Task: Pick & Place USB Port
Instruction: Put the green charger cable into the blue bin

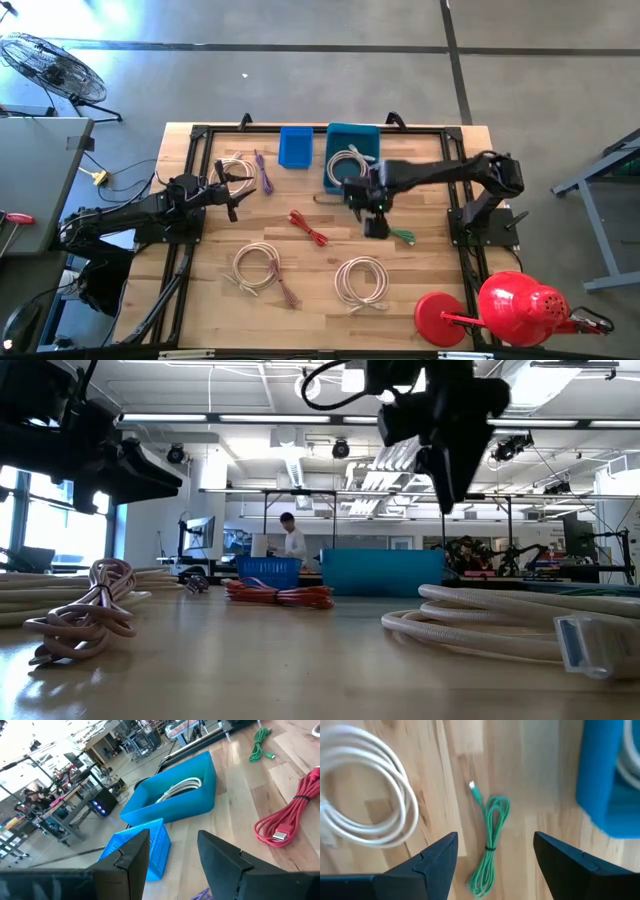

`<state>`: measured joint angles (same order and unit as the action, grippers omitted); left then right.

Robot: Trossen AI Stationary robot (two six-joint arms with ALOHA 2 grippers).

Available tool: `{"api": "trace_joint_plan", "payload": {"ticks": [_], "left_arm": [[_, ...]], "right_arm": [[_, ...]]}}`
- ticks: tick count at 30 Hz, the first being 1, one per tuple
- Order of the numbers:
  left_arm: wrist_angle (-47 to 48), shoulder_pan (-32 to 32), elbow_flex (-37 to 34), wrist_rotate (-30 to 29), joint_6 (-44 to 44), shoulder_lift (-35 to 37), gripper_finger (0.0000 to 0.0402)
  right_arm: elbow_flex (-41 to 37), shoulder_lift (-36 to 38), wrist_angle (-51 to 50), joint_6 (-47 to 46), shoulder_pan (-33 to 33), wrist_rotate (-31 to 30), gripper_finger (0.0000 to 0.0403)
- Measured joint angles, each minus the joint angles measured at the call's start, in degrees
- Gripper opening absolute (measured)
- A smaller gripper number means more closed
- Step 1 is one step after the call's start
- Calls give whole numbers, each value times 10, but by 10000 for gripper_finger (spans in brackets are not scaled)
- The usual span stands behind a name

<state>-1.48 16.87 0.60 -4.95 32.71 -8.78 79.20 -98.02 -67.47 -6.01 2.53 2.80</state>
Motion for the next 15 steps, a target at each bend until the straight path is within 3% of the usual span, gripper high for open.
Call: {"api": "trace_joint_plan", "payload": {"ticks": [6, 15], "left_arm": [[5, 0, 0, 29, -16, 0, 163], [10, 0, 0, 62, -47, 0, 163]], "right_arm": [[-71, 0, 39, -60, -40, -38, 252], [-188, 0, 129, -121, -48, -18, 252]]}}
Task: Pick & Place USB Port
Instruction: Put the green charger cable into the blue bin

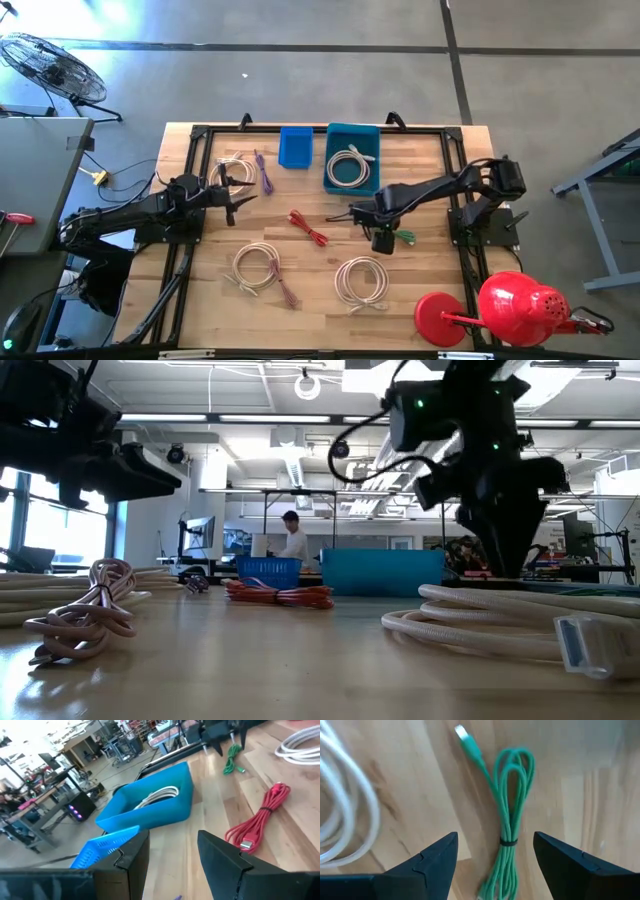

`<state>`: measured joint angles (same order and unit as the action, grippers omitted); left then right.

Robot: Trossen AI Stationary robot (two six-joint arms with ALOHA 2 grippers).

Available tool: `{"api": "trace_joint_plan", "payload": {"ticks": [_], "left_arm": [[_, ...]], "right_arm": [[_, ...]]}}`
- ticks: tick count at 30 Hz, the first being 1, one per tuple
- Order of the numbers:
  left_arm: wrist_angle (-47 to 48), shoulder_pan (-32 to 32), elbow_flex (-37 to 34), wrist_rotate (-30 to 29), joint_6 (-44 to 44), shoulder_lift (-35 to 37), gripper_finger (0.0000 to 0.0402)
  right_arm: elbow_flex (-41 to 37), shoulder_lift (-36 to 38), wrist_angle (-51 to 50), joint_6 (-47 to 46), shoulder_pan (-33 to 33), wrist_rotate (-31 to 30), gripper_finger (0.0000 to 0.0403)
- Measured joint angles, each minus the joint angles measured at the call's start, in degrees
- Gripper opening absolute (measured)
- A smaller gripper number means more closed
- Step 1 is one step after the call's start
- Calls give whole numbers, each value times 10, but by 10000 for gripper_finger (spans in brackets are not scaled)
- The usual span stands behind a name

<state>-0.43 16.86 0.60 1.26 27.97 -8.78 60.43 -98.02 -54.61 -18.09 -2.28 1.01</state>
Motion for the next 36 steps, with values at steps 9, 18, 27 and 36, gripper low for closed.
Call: {"api": "trace_joint_plan", "payload": {"ticks": [9, 18, 27, 36], "left_arm": [[0, 0, 0, -3, -13, 0, 163], [-2, 0, 0, 10, -38, 0, 163], [-2, 0, 0, 10, -45, 0, 163], [-16, 0, 0, 21, -94, 0, 163]], "right_arm": [[-64, 0, 45, -34, 0, -11, 252], [-104, 3, 104, -103, 0, 10, 216], [-105, 2, 110, -102, 7, 3, 33], [-76, -1, 102, -112, 3, -29, 10]]}}
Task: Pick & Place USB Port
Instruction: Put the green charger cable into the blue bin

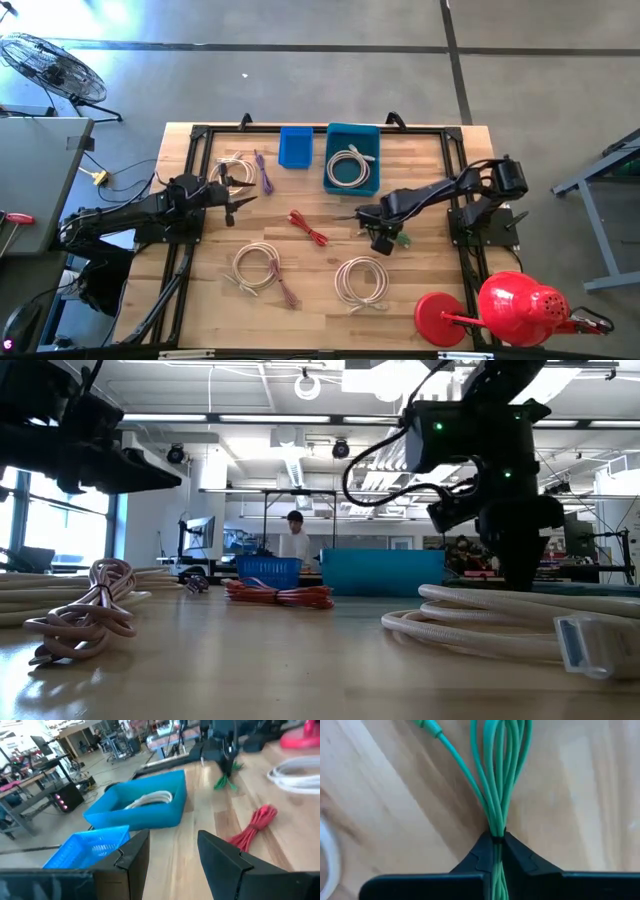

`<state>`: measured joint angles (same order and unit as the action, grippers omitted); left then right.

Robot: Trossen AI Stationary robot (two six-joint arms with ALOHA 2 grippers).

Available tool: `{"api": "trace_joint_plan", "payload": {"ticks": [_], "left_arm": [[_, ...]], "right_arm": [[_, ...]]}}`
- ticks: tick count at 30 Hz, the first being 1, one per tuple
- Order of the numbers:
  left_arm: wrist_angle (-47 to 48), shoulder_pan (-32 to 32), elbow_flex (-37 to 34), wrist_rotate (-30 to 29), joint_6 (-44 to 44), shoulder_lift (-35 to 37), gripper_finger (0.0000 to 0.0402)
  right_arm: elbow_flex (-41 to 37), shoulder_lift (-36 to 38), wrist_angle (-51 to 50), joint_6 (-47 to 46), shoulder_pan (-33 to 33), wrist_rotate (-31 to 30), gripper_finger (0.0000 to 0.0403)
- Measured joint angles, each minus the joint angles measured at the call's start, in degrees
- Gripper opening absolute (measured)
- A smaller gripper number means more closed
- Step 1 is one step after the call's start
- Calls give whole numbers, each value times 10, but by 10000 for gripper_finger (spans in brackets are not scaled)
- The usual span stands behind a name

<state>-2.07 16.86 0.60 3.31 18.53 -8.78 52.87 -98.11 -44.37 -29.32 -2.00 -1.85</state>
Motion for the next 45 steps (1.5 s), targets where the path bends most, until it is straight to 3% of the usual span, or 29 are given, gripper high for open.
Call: {"api": "trace_joint_plan", "payload": {"ticks": [8, 15, 23, 29, 36, 41, 45], "left_arm": [[-185, 0, 0, 138, -81, 0, 163], [-240, 0, 0, 174, -92, 0, 163], [-279, -31, 0, 170, -132, -21, 163], [-363, -130, 4, 102, -123, -88, 163], [-400, -241, 42, -24, -77, -231, 163], [-474, -283, 89, -43, -42, -365, 163], [-460, -285, 140, -46, -40, -458, 163]], "right_arm": [[116, 2, -84, 23, -27, -80, 8], [236, 3, -87, 81, -71, -153, 8], [314, 4, 57, 241, -102, -196, 8], [323, 4, 183, 348, -98, -193, 8], [323, 4, 226, 387, -95, -185, 8], [323, 0, 228, 388, -92, -192, 8], [322, 0, 229, 385, -94, -186, 8]]}}
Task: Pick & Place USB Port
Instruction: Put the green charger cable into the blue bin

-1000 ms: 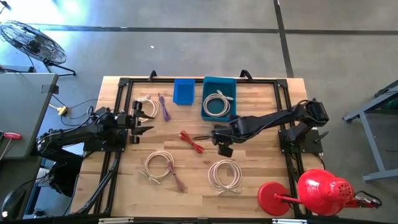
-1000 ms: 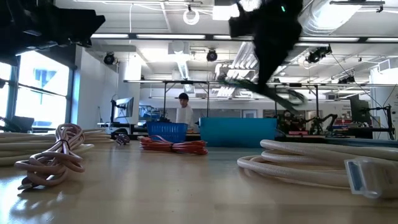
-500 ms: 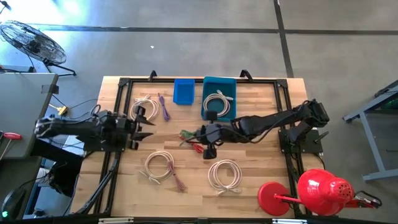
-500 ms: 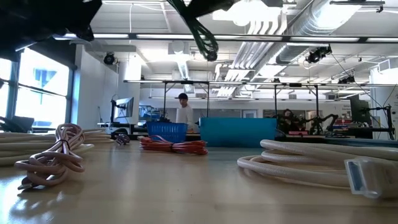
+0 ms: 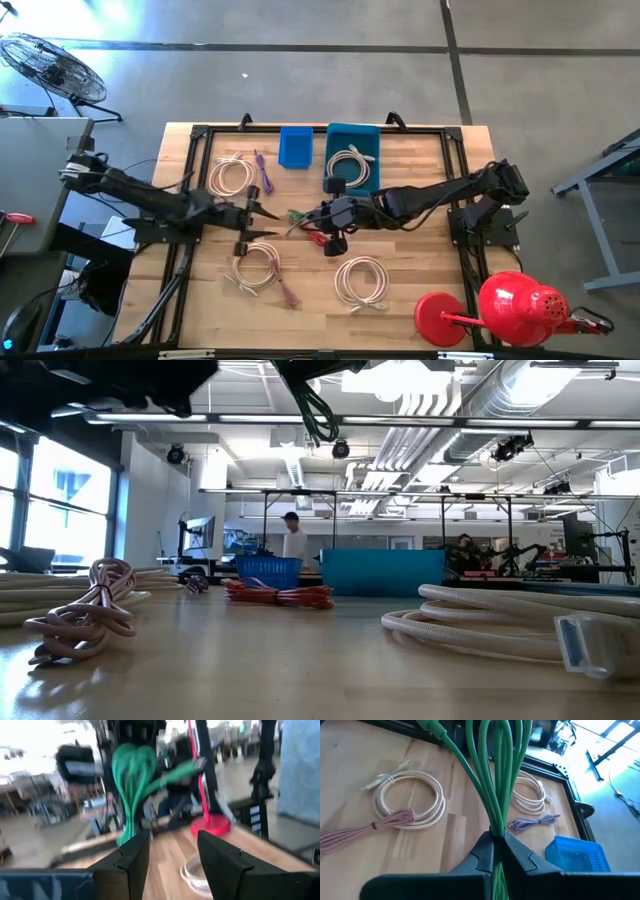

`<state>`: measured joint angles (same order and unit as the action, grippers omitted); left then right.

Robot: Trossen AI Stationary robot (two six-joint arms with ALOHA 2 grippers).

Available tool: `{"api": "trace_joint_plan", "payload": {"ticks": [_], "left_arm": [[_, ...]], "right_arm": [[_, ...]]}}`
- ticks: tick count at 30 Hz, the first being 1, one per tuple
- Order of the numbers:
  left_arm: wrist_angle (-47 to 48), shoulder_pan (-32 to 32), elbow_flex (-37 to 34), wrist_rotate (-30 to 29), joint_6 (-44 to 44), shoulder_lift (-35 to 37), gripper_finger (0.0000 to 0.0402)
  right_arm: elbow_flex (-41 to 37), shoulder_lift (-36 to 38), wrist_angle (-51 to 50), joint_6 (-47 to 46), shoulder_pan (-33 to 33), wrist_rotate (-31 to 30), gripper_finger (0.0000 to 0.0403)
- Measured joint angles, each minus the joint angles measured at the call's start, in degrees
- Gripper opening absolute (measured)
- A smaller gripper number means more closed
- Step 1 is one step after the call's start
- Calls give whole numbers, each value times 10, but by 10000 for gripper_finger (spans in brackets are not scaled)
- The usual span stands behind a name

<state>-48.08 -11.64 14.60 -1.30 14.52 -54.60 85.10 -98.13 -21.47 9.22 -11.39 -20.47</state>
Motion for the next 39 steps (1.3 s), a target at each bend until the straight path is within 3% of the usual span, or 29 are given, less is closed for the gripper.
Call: {"api": "trace_joint_plan", "payload": {"ticks": [6, 11, 28, 39], "left_arm": [[1, 0, 78, -8, -1, -105, 163], [3, 0, 122, -7, 4, -147, 163], [2, 0, 145, -14, 22, -158, 163], [-19, 0, 146, -20, 43, -158, 163]], "right_arm": [[0, 0, -1, -2, -11, 18, 8], [0, 0, -2, -2, -23, 15, 8], [0, 0, -3, -8, -37, 14, 8], [0, 0, -3, -15, -14, 19, 8]]}}
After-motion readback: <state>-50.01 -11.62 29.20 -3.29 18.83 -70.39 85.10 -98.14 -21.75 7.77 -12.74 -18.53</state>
